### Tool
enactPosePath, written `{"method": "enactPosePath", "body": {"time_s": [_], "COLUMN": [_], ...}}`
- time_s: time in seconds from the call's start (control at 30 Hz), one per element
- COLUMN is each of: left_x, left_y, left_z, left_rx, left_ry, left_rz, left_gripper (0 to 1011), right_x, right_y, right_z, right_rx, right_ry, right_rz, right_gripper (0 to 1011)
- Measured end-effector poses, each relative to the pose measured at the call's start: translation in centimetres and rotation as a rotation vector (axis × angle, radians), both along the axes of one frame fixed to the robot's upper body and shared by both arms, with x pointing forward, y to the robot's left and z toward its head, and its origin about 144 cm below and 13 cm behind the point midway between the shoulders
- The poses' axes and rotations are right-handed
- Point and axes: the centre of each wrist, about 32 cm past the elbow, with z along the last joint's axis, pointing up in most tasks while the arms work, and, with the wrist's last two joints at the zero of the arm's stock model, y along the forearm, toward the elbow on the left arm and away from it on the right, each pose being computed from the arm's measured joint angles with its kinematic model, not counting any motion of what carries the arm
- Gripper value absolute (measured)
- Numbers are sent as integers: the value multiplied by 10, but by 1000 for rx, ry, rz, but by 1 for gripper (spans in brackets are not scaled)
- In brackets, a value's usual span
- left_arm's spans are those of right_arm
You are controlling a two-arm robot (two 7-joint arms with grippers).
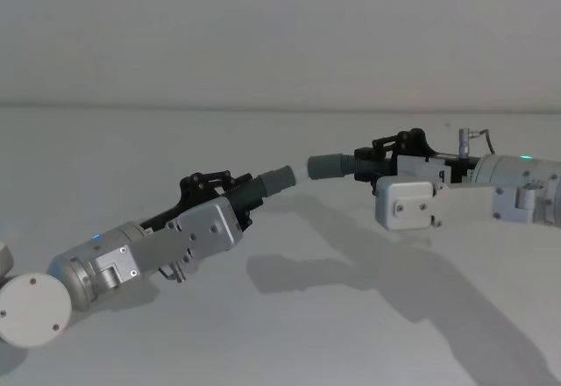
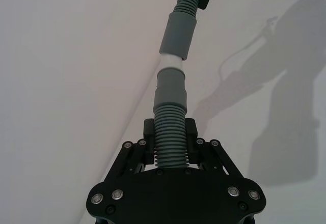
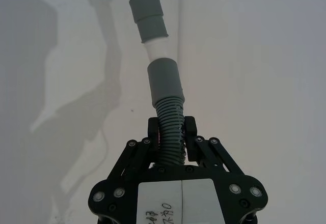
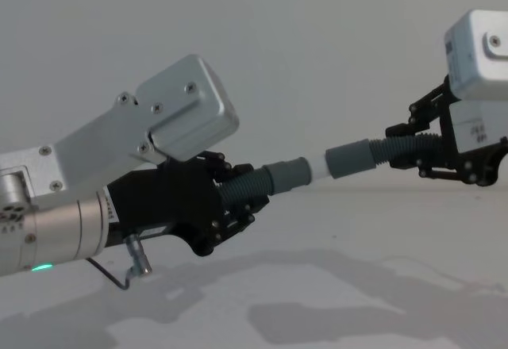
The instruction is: Use both hands to pick up one end of the pipe from the table, align the ends, and insert them.
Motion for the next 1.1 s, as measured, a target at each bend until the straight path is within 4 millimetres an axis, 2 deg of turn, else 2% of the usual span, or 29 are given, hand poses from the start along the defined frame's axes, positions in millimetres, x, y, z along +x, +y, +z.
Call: {"method": "enactPosePath", "body": {"time_s": [1.1], "left_x": [0], "left_y": [0], "left_z": [0], "left_rx": [0], "left_ry": [0], "left_rz": [0], "left_gripper": [339], "right_x": [6], "right_y": [-2], "right_z": [0], "right_rx": [24], "right_ry": [72], "right_rz": [103], "right_gripper": [284]}}
